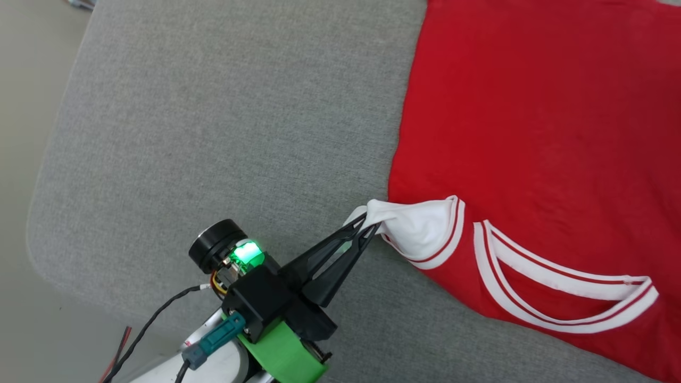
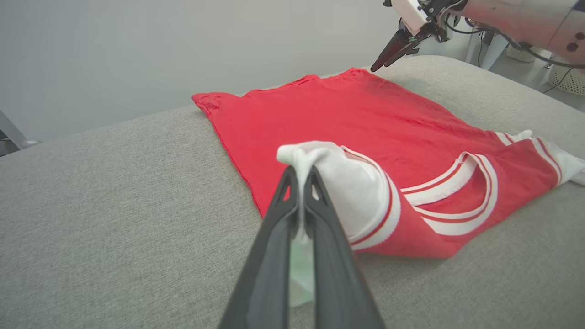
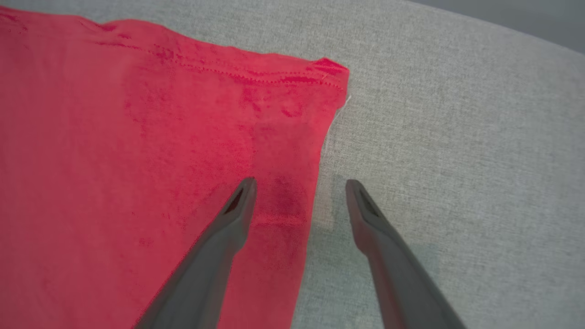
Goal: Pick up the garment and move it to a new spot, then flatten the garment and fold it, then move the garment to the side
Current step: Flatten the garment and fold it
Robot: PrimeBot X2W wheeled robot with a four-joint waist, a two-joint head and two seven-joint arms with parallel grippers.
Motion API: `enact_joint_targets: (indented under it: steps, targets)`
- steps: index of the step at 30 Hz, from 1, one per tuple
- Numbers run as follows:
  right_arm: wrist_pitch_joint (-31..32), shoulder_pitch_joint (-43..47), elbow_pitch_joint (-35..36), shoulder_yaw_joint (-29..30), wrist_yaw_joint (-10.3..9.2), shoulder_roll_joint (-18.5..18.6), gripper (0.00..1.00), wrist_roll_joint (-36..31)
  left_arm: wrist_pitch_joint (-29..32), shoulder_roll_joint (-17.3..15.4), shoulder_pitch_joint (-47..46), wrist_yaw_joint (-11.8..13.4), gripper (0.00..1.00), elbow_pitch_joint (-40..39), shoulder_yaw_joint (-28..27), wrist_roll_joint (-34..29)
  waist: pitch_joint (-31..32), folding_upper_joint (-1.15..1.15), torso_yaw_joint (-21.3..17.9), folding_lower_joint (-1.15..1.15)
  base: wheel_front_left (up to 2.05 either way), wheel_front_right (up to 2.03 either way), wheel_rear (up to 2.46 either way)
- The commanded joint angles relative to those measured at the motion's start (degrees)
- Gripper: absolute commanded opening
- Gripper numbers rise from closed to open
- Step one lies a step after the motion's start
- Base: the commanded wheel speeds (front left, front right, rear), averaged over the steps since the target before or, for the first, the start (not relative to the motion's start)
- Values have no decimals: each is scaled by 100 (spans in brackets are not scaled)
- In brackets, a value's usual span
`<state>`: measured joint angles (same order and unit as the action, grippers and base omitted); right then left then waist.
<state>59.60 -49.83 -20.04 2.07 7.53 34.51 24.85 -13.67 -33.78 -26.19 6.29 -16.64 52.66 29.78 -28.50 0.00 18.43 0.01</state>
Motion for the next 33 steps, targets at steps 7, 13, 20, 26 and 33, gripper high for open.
enact_joint_targets:
  steps: [7, 13, 20, 26, 33]
  targets:
    - [-54, -346, -455, -105, -4, 97, 100, -257, -90, 195, -156, -75, 0, 39, -6, -114, -461, 0, 439, -1, 0, 0, 0]
    - [-60, -161, -716, -340, -4, 177, 0, -237, -108, 261, -138, -109, 0, 127, -28, -118, -429, 0, 465, -1, 0, 0, 0]
    - [-275, -4, -859, -415, -4, 298, 0, -126, -118, 251, -124, -143, 0, 225, -98, -102, -266, 0, 387, -1, 0, 0, 0]
    - [-563, 261, -1046, -421, -4, 345, 0, -79, -122, 200, -89, -153, 0, 356, -141, -89, 78, 0, 233, -1, 0, 0, 0]
    - [-894, 890, -1189, -445, -4, 319, 0, 58, -105, 83, 50, -133, 0, 557, -183, 56, 677, 0, -73, -1, 0, 0, 0]
